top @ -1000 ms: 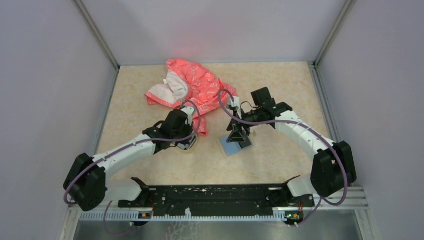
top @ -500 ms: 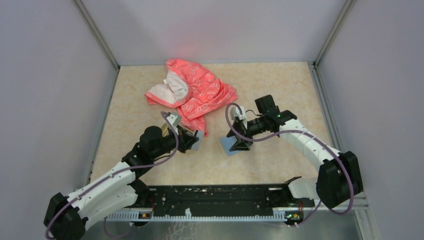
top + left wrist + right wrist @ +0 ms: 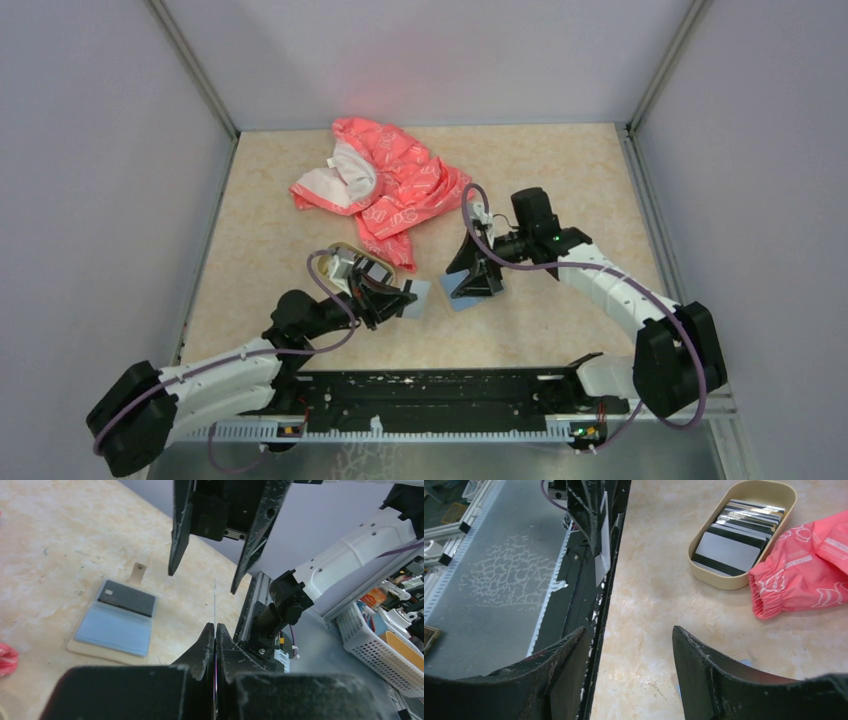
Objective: Put the credit cards into the card holder
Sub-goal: Insert the credit card into the card holder.
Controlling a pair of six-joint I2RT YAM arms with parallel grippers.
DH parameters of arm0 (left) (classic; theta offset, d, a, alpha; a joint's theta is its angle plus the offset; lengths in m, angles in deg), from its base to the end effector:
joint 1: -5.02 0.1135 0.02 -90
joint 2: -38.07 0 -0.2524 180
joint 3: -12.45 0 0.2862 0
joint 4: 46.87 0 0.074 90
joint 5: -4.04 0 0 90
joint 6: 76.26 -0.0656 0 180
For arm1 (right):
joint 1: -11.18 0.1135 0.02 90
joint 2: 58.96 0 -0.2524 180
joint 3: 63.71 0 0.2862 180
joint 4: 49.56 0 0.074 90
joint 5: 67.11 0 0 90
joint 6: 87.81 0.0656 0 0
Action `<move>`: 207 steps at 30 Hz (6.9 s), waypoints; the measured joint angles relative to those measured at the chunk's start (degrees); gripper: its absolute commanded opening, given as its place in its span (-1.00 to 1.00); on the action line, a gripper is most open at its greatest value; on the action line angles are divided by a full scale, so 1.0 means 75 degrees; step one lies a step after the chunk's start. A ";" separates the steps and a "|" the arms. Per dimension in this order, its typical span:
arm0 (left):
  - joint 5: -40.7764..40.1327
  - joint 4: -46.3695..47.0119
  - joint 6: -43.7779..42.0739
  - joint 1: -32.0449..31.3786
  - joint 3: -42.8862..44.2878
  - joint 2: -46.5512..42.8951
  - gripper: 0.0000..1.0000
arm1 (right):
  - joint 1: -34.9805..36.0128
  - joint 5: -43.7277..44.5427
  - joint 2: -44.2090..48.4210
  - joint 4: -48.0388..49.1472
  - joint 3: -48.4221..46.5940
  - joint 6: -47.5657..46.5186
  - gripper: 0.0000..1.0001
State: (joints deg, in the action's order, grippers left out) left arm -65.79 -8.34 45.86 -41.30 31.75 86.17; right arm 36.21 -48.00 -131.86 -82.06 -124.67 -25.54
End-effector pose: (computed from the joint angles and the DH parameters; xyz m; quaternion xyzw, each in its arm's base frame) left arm 0.1465 -0.1862 0.1864 0.2113 0.6132 -0.5634 0.5118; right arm 0.2401 0.1805 0.2287 -0.5349 0.5731 0.5271 0.3279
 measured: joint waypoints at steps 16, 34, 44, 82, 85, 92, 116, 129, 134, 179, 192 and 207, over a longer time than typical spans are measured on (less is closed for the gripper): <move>-0.1617 0.2780 -0.0131 -0.1413 -0.0023 0.1970 -1.00 | 0.0548 -0.0364 0.0000 0.1629 0.0321 0.2072 -0.13; -0.1853 0.3672 -0.0309 -0.1612 -0.0023 0.3075 -0.43 | 0.0641 -0.0507 -0.0058 0.1279 0.0256 0.1973 -1.00; -0.1198 0.2046 -0.0836 -0.1612 -0.0152 0.2206 -0.08 | 0.0644 -0.0498 -0.0239 -0.0259 -0.0254 0.0796 -1.00; -0.0446 0.2506 -0.0764 -0.1612 -0.0242 0.3194 -1.00 | 0.0796 -0.0388 -0.0490 -0.0143 -0.0335 0.1049 -1.00; -0.0460 0.2591 -0.0685 -0.1612 -0.0242 0.3261 -1.00 | 0.0796 -0.0388 -0.0490 -0.0140 -0.0335 0.1067 -0.70; -0.0688 0.3040 -0.0597 -0.1612 -0.0242 0.3284 -1.00 | 0.0799 -0.0388 -0.0606 -0.0140 -0.0335 0.1125 -0.74; -0.1848 0.2748 0.0134 -0.1612 -0.0242 0.3786 0.00 | 0.0044 0.0533 -0.0868 -0.1154 -0.0761 0.0119 -1.00; -0.3276 0.1003 0.1011 -0.1612 0.0816 0.4555 -0.10 | -0.0997 0.2334 -0.2337 -0.2078 -0.1521 -0.0085 -1.00; -0.3555 0.0256 0.1533 -0.1635 0.1574 0.5147 -0.30 | -0.1419 0.2576 -0.2690 -0.2372 -0.1617 -0.0050 -1.00; -0.4607 -0.0994 0.1638 -0.2014 0.3194 0.6985 -0.88 | -0.1827 0.2675 -0.4304 -0.2570 -0.1801 0.0662 -1.00; -0.4605 -0.0994 0.1638 -0.2014 0.3194 0.6985 -0.88 | -0.1827 0.2827 -0.4494 -0.2291 -0.1798 0.1180 -1.00; -0.4637 -0.1008 0.1632 -0.2022 0.3194 0.6985 -0.90 | -0.1582 0.3229 -0.4709 -0.2498 -0.1955 0.1195 -0.96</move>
State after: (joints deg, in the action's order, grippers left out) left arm -100.57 -15.91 58.10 -56.47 55.71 138.56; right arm 24.35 -23.78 -167.18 -100.79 -139.34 -16.57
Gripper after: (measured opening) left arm 0.056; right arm 0.016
